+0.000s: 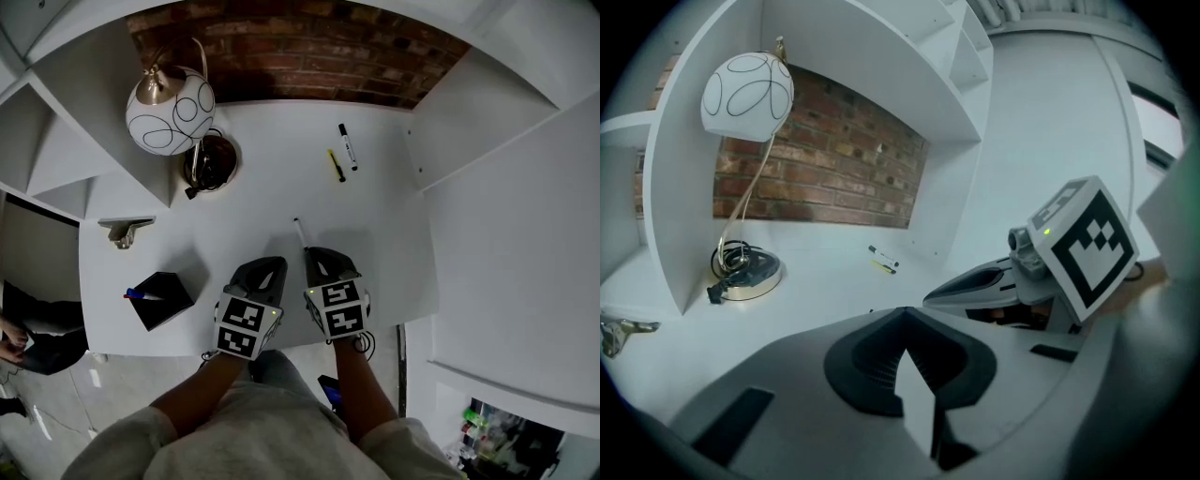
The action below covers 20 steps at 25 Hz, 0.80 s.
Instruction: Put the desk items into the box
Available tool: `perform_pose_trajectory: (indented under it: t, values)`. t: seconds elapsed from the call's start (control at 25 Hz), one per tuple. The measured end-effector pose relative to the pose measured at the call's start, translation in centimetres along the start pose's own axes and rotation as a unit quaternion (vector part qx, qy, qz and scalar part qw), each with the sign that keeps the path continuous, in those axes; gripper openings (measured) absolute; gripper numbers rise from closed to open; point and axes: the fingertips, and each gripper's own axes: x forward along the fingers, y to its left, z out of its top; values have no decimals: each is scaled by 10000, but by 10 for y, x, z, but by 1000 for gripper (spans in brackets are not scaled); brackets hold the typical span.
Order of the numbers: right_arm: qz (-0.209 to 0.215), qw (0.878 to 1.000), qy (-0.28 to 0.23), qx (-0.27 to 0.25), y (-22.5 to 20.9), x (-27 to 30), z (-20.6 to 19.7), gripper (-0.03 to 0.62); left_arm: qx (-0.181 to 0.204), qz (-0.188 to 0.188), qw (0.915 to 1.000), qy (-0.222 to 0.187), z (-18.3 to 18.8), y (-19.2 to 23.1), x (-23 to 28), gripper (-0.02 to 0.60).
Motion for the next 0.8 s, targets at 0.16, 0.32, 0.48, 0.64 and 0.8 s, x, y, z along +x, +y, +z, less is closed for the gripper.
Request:
perform_pose_trajectory:
  t: [0.16, 0.32, 0.48, 0.64, 0.8]
  values:
    - [60, 9994, 328, -3, -1, 16, -8, 18, -63, 36, 10000, 68, -6, 6, 6, 6]
    - [128, 9972, 730, -41, -3, 30, -17, 20, -83, 46, 9998, 153, -13, 10, 8, 6]
    - [168, 9950, 989, -43, -5, 40, -21, 21, -114, 50, 9997, 207, -16, 14, 10, 6]
    - [235, 9929, 1164, -49, -7, 50, -24, 40, -141, 61, 9996, 216, -17, 17, 12, 6]
    - [283, 9901, 1377, -22, -9, 57, -28, 61, -182, 55, 9995, 244, -20, 19, 13, 6]
